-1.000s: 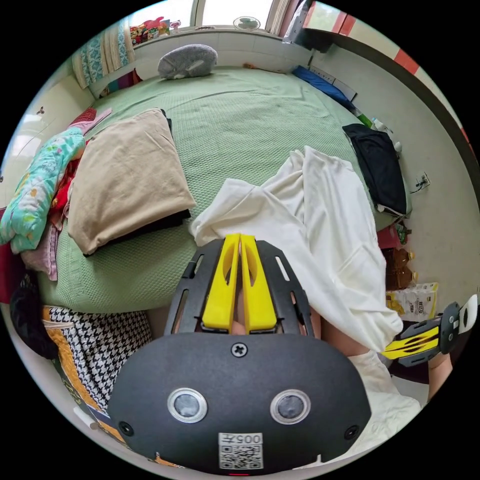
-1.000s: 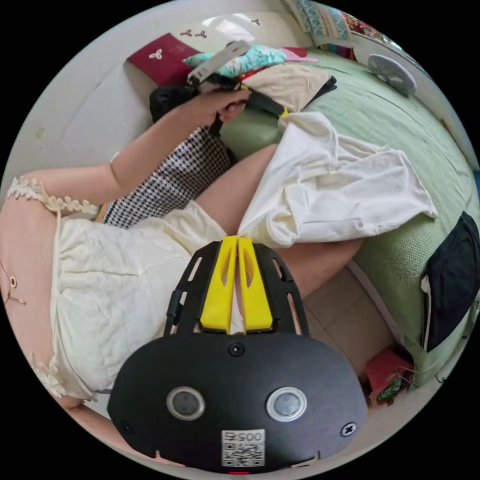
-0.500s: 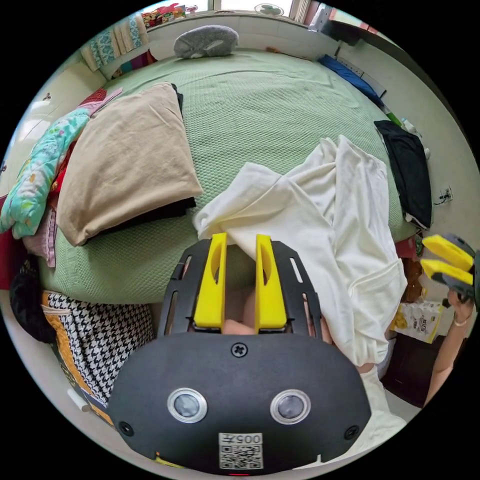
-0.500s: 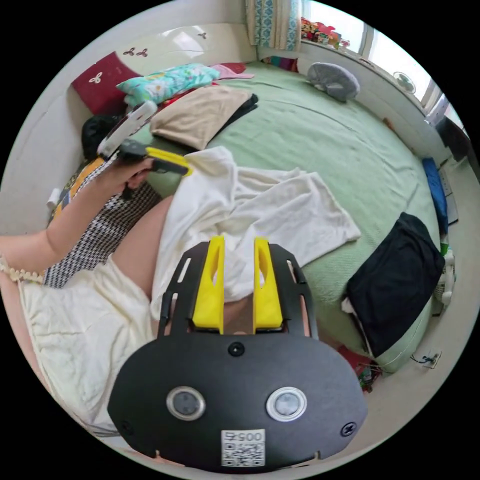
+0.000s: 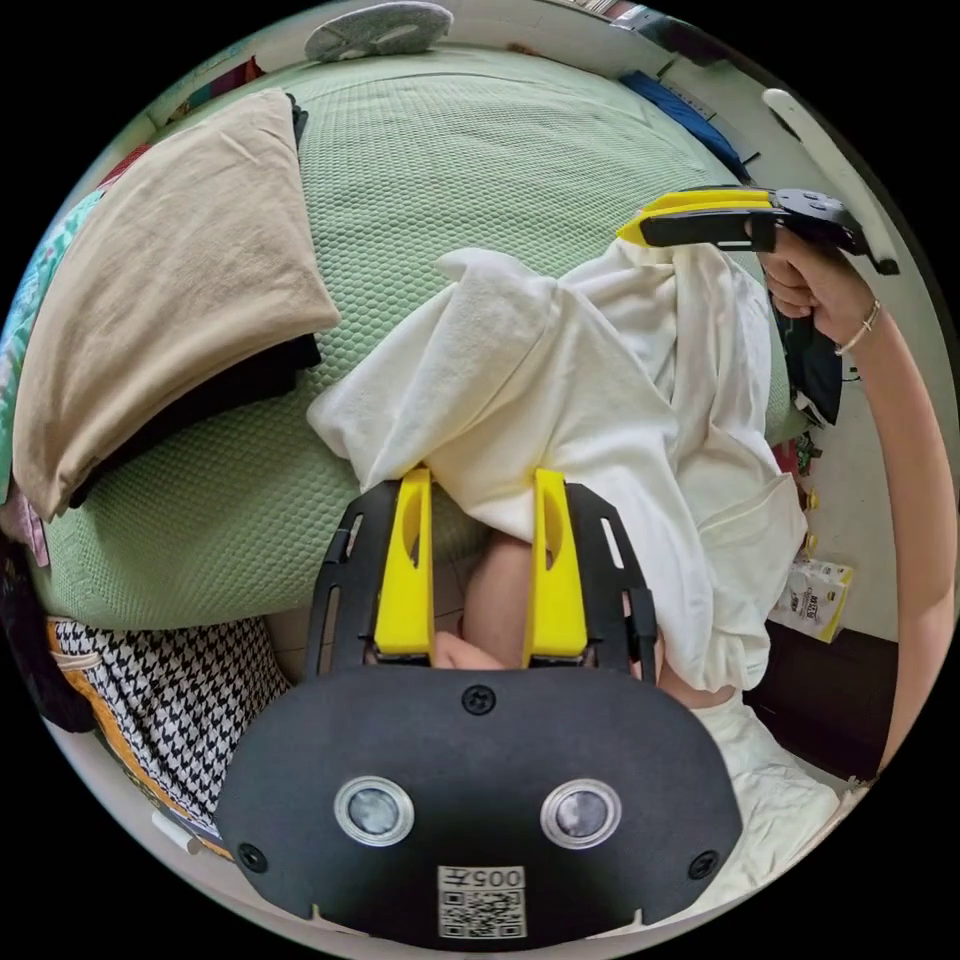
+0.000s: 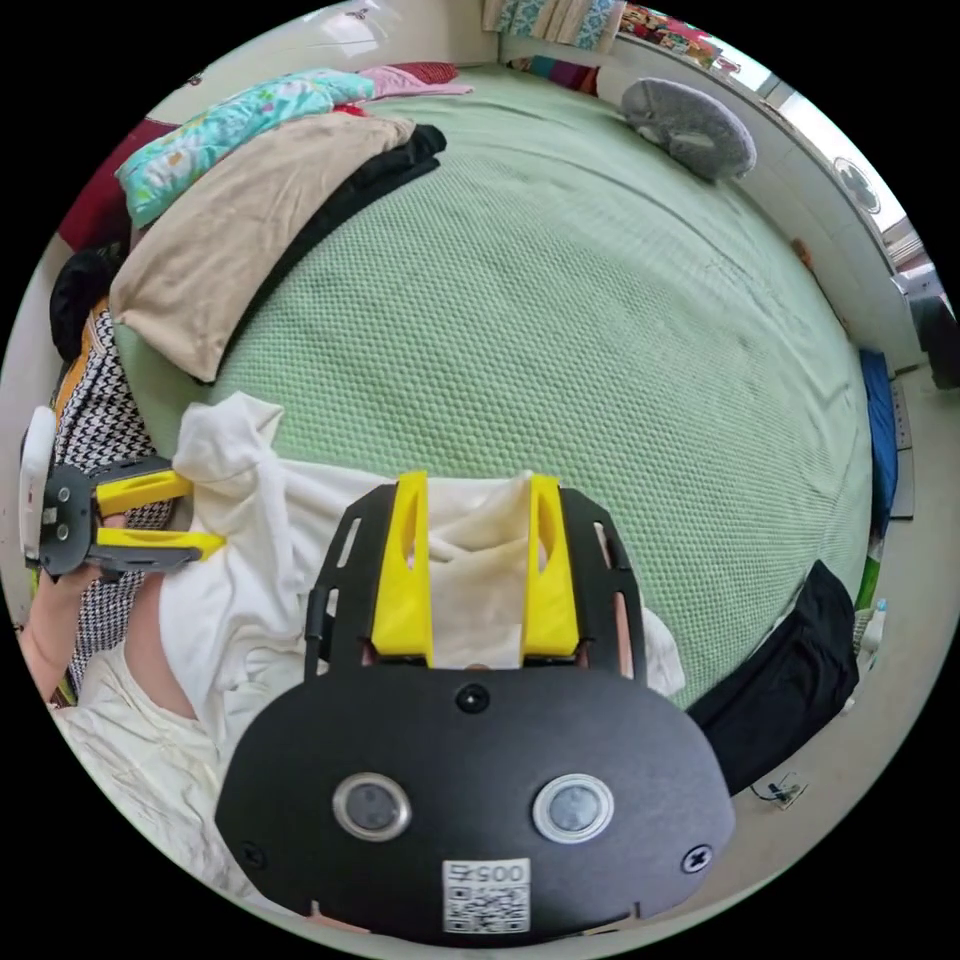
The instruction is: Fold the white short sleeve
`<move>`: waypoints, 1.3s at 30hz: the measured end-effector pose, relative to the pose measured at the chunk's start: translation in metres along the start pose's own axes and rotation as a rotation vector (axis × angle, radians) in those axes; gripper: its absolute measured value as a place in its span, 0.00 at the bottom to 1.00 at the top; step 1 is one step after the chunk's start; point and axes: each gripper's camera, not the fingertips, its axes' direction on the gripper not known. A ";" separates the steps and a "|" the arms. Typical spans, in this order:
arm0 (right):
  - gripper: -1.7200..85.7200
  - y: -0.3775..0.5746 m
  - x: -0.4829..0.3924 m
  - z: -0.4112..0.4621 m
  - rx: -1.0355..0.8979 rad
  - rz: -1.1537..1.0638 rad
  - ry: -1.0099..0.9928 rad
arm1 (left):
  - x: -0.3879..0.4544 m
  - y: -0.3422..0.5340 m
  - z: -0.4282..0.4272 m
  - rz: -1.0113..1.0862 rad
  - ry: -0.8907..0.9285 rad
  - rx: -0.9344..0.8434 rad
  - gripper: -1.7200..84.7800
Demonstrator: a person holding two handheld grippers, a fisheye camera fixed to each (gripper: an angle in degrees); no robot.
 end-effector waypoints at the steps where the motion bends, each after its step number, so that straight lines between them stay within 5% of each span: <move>1: 0.14 -0.004 -0.004 0.016 -0.040 0.004 0.015 | 0.000 0.000 -0.001 0.003 -0.004 0.007 0.18; 7: 0.02 -0.003 -0.036 0.018 0.035 -0.034 0.122 | 0.003 0.003 -0.017 0.049 0.047 0.058 0.09; 19: 0.01 -0.048 0.048 -0.125 0.231 0.196 0.427 | -0.022 -0.093 -0.162 0.131 -0.029 0.240 0.07; 23: 0.01 -0.081 0.096 -0.155 0.315 0.471 0.355 | -0.024 -0.166 -0.192 0.125 -0.059 0.237 0.05; 27: 0.04 -0.090 0.109 -0.145 0.308 0.498 0.265 | -0.029 -0.183 -0.195 0.037 -0.016 0.241 0.04; 39: 0.13 0.030 0.119 -0.035 0.009 0.383 0.040 | 0.049 -0.042 -0.082 0.331 -0.069 -0.080 0.17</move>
